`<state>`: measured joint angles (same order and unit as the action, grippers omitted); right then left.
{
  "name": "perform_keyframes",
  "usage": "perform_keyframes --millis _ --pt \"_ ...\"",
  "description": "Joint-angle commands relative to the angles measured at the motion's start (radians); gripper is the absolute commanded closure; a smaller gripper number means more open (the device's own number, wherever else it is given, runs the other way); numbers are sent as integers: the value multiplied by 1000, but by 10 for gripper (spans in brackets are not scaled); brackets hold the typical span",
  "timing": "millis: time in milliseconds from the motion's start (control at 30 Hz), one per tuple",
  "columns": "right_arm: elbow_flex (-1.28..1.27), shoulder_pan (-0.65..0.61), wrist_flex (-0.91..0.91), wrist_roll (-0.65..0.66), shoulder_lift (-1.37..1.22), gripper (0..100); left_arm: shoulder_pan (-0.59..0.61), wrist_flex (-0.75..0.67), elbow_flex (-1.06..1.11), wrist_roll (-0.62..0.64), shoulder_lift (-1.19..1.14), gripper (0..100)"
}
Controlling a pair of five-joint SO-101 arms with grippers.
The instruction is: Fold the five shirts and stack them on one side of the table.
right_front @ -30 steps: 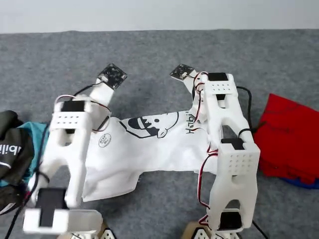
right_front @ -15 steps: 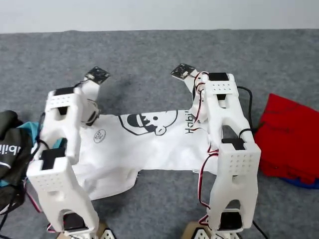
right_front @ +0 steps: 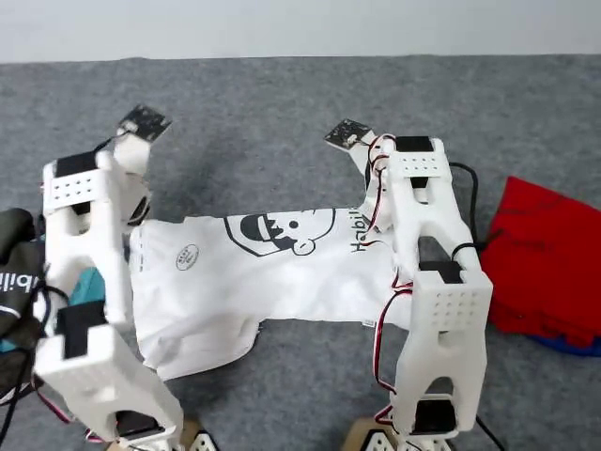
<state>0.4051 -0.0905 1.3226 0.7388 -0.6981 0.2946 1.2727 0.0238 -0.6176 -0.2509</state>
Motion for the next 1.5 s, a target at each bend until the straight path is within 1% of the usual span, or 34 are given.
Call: perform_keyframes --millis 0,167,300,433,533,633,767,967,1167,1300,1467 --pt "58 -21 8 -5 68 988 -101 0 -21 28 74 993" --pt "57 -33 7 -6 38 988 -218 -109 -5 86 -69 993" --pt "58 -25 7 -5 1 988 -229 -130 -61 89 -232 993" --pt "60 -8 7 -3 -12 988 -155 -15 -199 86 -318 993" --pt "60 10 7 -3 -19 988 -81 18 -263 74 -359 993" --pt "60 31 7 -2 -22 988 -18 72 -303 28 -368 993" --pt "60 45 8 -2 -22 988 37 153 -387 23 -367 993" --pt "61 42 18 -2 -2 988 37 319 -587 23 -367 994" --pt "61 25 30 -3 117 988 23 477 -855 28 -356 994" --pt "61 -2 64 -3 202 988 29 480 -946 31 -292 994" --pt "61 -7 105 -9 275 987 5 482 -926 74 -195 993"
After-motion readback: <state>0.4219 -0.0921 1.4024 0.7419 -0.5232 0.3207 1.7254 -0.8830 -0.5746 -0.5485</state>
